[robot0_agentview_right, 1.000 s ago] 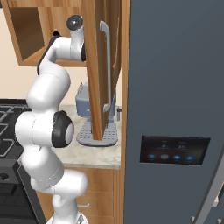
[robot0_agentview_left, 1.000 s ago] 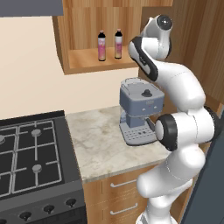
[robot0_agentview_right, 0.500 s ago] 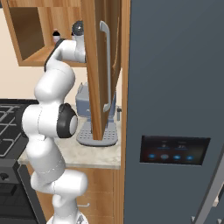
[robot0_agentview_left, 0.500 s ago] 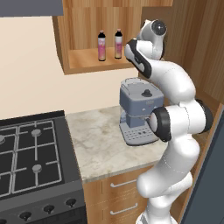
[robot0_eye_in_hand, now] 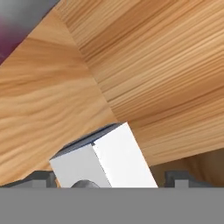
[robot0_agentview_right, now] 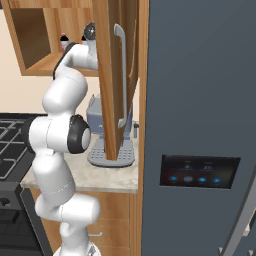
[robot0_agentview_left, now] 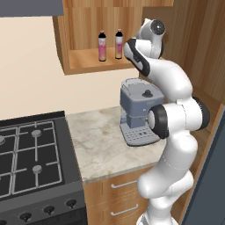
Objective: Pick the bottled drink, milk, bottled drink from the counter and place them in the open cabinet.
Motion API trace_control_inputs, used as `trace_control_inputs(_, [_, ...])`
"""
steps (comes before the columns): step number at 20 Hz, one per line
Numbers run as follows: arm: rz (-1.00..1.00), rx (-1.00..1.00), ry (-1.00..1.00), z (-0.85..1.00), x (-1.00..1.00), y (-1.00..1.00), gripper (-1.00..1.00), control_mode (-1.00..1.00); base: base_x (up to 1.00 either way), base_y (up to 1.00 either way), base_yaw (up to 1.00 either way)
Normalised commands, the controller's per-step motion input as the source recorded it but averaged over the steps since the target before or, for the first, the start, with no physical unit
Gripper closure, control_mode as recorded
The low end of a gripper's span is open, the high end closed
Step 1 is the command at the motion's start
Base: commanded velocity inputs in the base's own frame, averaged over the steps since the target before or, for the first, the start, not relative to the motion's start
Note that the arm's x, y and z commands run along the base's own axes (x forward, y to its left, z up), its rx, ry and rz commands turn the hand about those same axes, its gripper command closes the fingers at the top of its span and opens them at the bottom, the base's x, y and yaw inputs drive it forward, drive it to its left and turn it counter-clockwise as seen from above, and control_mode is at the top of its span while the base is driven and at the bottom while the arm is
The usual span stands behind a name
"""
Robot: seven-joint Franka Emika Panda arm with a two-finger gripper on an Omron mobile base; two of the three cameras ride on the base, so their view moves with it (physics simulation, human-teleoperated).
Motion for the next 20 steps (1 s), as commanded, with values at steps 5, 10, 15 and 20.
trace_control_inputs(5, [-0.01,0.01,-0.14,0.05,0.39,0.00,-1.00,-1.00,0.00,0.00,0.00])
trace_control_inputs(10, [0.00,0.01,-0.21,0.20,-0.09,-0.02,-1.00,-1.00,0.00,0.00,0.00])
trace_control_inputs(15, [0.00,0.01,-0.28,0.42,-0.94,-0.06,-1.00,-1.00,0.00,0.00,0.00])
trace_control_inputs(20, [0.00,-0.02,-0.22,-0.05,-1.00,-0.06,-1.00,-1.00,0.00,0.00,0.00])
